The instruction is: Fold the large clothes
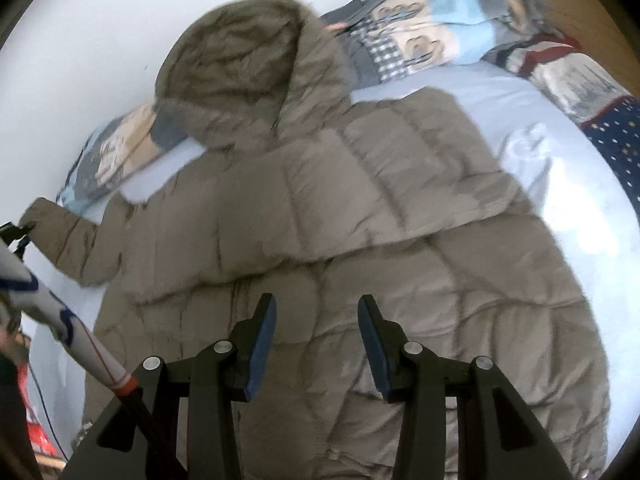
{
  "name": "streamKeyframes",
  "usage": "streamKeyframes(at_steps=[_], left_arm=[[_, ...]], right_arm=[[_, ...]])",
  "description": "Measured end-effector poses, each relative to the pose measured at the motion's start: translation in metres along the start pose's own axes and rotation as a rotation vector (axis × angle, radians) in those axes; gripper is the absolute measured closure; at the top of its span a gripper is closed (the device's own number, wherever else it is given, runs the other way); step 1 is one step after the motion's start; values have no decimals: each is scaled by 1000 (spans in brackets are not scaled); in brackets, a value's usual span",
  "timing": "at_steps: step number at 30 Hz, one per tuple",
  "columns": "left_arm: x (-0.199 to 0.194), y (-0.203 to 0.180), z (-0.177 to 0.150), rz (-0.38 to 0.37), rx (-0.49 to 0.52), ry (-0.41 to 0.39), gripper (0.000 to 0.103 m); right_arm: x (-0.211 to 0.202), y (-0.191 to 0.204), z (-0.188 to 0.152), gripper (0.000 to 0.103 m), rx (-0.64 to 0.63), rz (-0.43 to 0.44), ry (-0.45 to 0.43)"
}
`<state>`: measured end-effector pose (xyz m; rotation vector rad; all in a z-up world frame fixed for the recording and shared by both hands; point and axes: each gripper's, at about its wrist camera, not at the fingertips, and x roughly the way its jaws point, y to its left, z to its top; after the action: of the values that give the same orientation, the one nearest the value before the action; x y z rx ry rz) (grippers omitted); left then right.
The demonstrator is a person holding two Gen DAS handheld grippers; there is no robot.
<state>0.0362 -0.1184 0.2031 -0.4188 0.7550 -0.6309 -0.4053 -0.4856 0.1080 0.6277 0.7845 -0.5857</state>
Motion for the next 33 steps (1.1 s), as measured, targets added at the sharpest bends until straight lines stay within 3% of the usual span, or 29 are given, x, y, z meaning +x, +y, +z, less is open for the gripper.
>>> streamKeyframes(at_steps=[4,7,10,14,20,23,24,25,27,31,33], left_arm=[[-13,-99,-39,-105,164,44,89],[-13,-166,-89,-199,251,111,89],[7,-212,-145,-240,313,207,89],[55,-241,-217,-229,332,365,89],[112,-238,-306,-100,386,558,89],[106,-247,-310,-78,451,567,85],[103,-253,-306,-88,470,577,72],[98,-257,-302,-113,478,598,52],[75,-261,-293,-164,477,593,40],[26,-250,-275,-196,465,522,40],[8,-231,-258,-170,430,442,39]], right_arm=[[-16,-17,7,57,56,-1,-35],[-29,-32,12,57,103,-1,-62],[-39,-45,15,57,137,-2,-82],[-51,-61,19,57,185,0,-105],[-63,-81,24,57,230,23,-120],[-63,-87,25,57,252,49,-115],[-62,-88,26,57,260,68,-110],[-61,-88,27,57,270,86,-105],[-57,-89,27,57,290,126,-99],[-46,-80,28,57,310,206,-77],[-36,-72,29,55,321,258,-61]])
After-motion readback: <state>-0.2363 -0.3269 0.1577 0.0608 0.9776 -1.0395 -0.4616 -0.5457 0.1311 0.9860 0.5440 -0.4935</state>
